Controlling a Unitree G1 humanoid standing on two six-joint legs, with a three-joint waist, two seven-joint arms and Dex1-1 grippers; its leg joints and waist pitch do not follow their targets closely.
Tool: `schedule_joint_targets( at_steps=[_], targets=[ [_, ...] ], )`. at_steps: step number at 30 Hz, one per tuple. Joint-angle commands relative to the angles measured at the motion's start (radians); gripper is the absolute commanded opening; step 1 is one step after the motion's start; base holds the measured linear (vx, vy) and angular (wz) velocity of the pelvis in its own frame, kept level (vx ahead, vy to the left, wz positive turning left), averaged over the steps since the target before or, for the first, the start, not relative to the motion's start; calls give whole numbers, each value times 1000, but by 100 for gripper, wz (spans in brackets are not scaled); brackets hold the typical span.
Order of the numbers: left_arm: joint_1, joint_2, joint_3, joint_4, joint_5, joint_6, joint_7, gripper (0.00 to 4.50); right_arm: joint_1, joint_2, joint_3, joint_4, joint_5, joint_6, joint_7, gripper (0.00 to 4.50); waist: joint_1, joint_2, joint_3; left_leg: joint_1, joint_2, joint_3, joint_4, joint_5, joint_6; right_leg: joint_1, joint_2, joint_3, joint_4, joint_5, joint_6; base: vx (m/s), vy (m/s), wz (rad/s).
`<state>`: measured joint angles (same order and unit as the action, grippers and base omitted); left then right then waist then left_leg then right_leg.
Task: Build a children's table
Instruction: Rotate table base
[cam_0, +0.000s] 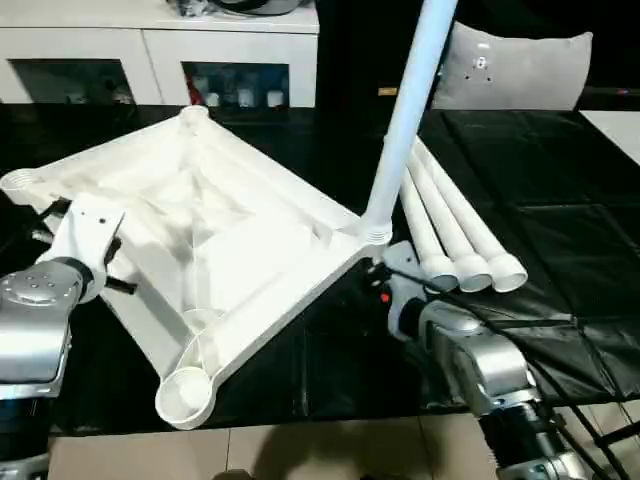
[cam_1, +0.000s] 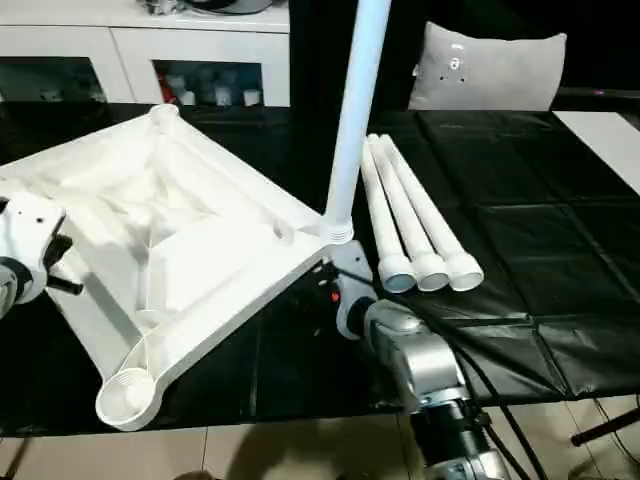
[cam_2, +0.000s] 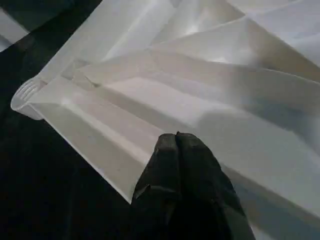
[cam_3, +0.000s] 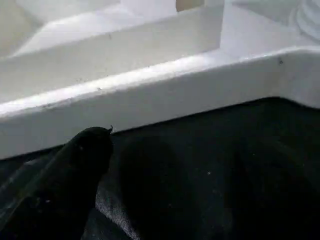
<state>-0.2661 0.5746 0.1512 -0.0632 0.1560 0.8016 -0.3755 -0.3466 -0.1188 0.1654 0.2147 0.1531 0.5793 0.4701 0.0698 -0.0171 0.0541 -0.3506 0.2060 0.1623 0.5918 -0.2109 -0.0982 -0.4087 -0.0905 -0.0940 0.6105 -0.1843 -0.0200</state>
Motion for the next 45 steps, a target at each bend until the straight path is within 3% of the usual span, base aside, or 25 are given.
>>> schedule_joint_targets(
  at_steps=[1, 3, 6, 8, 12, 16, 19, 21, 23, 30, 37, 43, 45],
  targets=[
    [15, 14, -17, -26, 19, 28, 7, 5, -16, 0, 0, 15, -16, 8, -13, 450, 0, 13, -55, -1, 17, 1, -81, -152, 0, 54, -49, 54, -69, -212, -170, 0, 0, 0],
    [37, 38, -53, -40, 20, 64, -23, 5, -29, 8, 3, 44, -18, -4, -16, 450, -1, 13, -55, -1, 18, 0, -82, -169, -2, 52, -50, 55, -73, -252, -154, 0, 0, 0],
    [65, 68, -102, -52, 11, 94, -80, 5, -46, 20, 4, 77, -21, -24, -15, 450, -3, 20, -57, -2, 17, -2, -80, -154, -3, 51, -48, 55, -69, -224, -159, 0, 0, 0],
    [103, 108, -164, -78, 3, 142, -143, 5, -68, 34, 3, 116, -23, -49, -14, 450, -7, 21, -58, 0, 17, -2, -80, -152, -5, 51, -46, 54, -67, -204, -170, 0, 0, 0],
    [135, 139, -207, -117, -30, 168, -211, 5, -103, 51, -4, 166, -17, -82, -17, 450, -10, 24, -57, -1, 17, -1, -80, -155, -8, 51, -46, 54, -63, -174, -199, 0, 0, 0],
    [145, 173, -260, -174, -103, 124, -330, 5, -161, 72, -15, 264, -23, -127, -21, 450, -15, 21, -55, 1, 17, -2, -82, -187, -11, 52, -48, 53, -66, -211, -200, 0, 0, 0],
    [147, 185, -279, -191, -126, 100, -377, 5, -184, 79, -17, 302, -26, -143, -22, 450, -12, 24, -54, 3, 16, -1, -82, -203, -14, 50, -47, 54, -70, -247, -189, 0, 0, 0],
    [152, 196, -308, -211, -177, 27, -474, 5, -212, 90, -17, 340, -28, -161, -21, 450, -10, 20, -54, 2, 16, -2, -82, -201, -13, 50, -50, 54, -71, -259, -186, 0, 0, 0],
    [154, 202, -331, -225, -205, -27, -539, 5, -230, 97, -17, 368, -32, -178, -20, 450, -10, 23, -55, 3, 17, -2, -82, -199, -16, 48, -50, 55, -68, -249, -192, 0, 0, 0],
    [109, 116, -392, -259, -293, -17, -608, 5, -258, 107, -20, 415, -39, -207, -18, 450, -17, 23, -62, 0, 15, 4, -76, -119, -23, 58, -45, 55, -51, -114, -218, 0, 0, 0],
    [49, 48, -457, -199, -279, -49, -604, 5, -279, 104, -31, 463, -45, -237, -14, 450, -30, 22, -61, -5, 13, 4, -73, -137, -12, 64, -46, 55, -58, -157, -217, 0, 0, 0],
    [-4, -22, -495, -126, -242, -74, -570, 5, -290, 107, -42, 488, -52, -255, -15, 450, -27, 24, -62, -2, 13, 4, -71, -131, -8, 63, -44, 54, -57, -152, -219, 0, 0, 0],
    [-46, -79, -479, -33, -193, -106, -461, 5, -294, 112, -42, 493, -56, -259, -14, 450, -28, 27, -64, -3, 12, 4, -69, -127, -7, 65, -42, 54, -57, -143, -219, 0, 0, 0]
  ],
)
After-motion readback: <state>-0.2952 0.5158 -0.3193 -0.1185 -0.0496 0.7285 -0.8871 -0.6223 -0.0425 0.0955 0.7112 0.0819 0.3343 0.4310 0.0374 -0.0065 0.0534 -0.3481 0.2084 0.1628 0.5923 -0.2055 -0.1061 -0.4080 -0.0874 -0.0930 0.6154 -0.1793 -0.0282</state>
